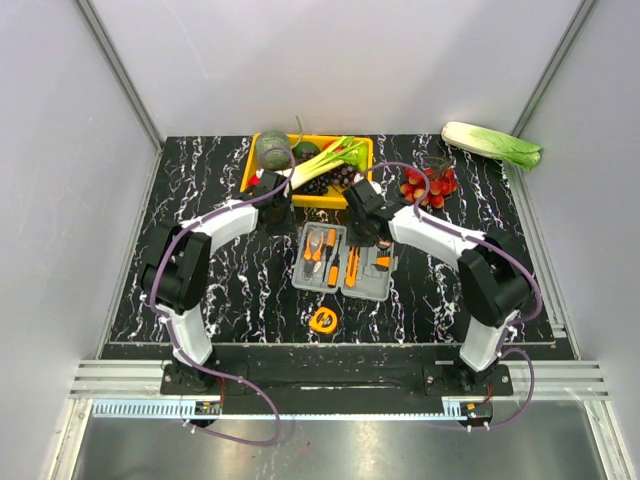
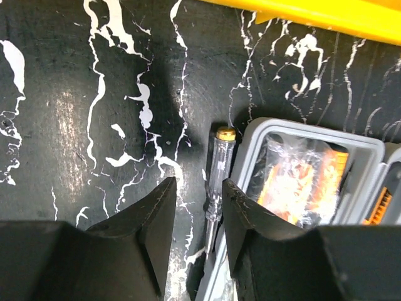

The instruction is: Pack the tool kit

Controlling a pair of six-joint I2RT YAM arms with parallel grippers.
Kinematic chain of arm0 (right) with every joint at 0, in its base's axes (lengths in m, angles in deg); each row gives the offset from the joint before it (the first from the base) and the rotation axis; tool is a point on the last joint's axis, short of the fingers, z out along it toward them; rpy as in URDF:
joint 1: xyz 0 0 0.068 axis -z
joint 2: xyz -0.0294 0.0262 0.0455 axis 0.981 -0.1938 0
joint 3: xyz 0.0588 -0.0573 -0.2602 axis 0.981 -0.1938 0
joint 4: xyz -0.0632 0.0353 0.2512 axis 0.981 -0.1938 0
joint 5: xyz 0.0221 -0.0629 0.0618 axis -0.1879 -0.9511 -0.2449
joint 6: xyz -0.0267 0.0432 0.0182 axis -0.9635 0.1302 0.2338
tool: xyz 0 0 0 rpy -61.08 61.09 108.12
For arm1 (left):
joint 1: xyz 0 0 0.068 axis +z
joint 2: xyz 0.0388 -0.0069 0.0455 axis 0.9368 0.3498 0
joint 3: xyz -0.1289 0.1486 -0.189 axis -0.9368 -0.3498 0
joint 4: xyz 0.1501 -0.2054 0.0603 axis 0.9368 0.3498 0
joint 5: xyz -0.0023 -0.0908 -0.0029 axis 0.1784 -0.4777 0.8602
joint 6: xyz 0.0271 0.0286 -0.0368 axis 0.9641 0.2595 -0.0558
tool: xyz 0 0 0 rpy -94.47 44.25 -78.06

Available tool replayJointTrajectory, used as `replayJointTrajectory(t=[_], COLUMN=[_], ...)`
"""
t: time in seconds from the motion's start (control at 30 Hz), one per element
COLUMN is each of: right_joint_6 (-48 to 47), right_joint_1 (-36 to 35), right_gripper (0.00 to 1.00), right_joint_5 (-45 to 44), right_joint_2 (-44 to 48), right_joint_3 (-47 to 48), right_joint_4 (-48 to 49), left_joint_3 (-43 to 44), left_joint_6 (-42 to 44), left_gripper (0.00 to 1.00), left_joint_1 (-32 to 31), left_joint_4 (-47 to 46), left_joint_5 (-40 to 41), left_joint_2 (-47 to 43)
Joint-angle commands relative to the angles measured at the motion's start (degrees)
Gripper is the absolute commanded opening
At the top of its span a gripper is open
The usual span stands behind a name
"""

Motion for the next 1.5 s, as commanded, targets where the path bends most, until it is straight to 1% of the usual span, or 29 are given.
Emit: replayJointTrajectory(t=[0.0, 0.23, 0.53, 0.6, 0.73, 0.9, 1.13, 1.33, 1.37, 1.4, 1.47], right_joint_6=[-1.1, 0.9, 3.3, 3.3, 3.4, 3.9, 3.4, 3.7, 4.1, 4.4, 4.7], right_joint_1=[0.0, 1.1, 5.9, 6.8, 7.5, 7.5, 7.5, 7.6, 7.6, 7.6, 7.5], right_gripper=[0.33, 0.40, 0.40, 0.40, 0.40, 0.40, 0.40, 0.41, 0.41, 0.41, 0.41], right_joint_5=[-4.2, -7.9, -9.1, -9.0, -8.9, -8.5, -8.2, -8.1, -8.2, -8.2, -7.9], right_joint_2=[7.2, 11.2, 16.9, 17.9, 18.5, 18.1, 17.3, 17.6, 17.9, 18.1, 18.4], right_joint_3=[2.8, -2.9, -12.3, -13.4, -14.0, -13.1, -11.3, -9.8, -9.9, -10.0, -10.3], right_joint_4=[0.1, -3.2, -5.1, -5.2, -5.3, -5.2, -4.8, -5.1, -5.2, -5.0, -5.0], left_joint_3=[2.6, 3.4, 3.9, 3.9, 5.4, 5.3, 6.9, 6.6, 6.9, 7.3, 7.7], left_joint_6=[2.9, 4.3, 5.6, 6.6, 8.0, 7.9, 8.3, 8.8, 9.0, 9.2, 9.6], left_gripper=[0.39, 0.38, 0.39, 0.40, 0.40, 0.31, 0.27, 0.09, 0.03, 0.00, 0.00], left_joint_1=[-0.7, -1.7, -2.8, -3.4, -4.8, -5.1, -5.1, -5.1, -5.1, -5.1, -5.1], left_joint_4=[-3.6, -4.8, -4.8, -4.8, -1.2, 1.1, 3.6, 3.9, 4.2, 4.5, 4.7], left_joint_5=[2.3, 2.8, 3.0, 3.4, 6.4, 9.6, 11.6, 13.1, 13.1, 12.9, 13.0], left_joint_2=[2.4, 4.6, 6.8, 7.2, 9.4, 9.9, 10.5, 9.2, 8.8, 8.7, 7.7])
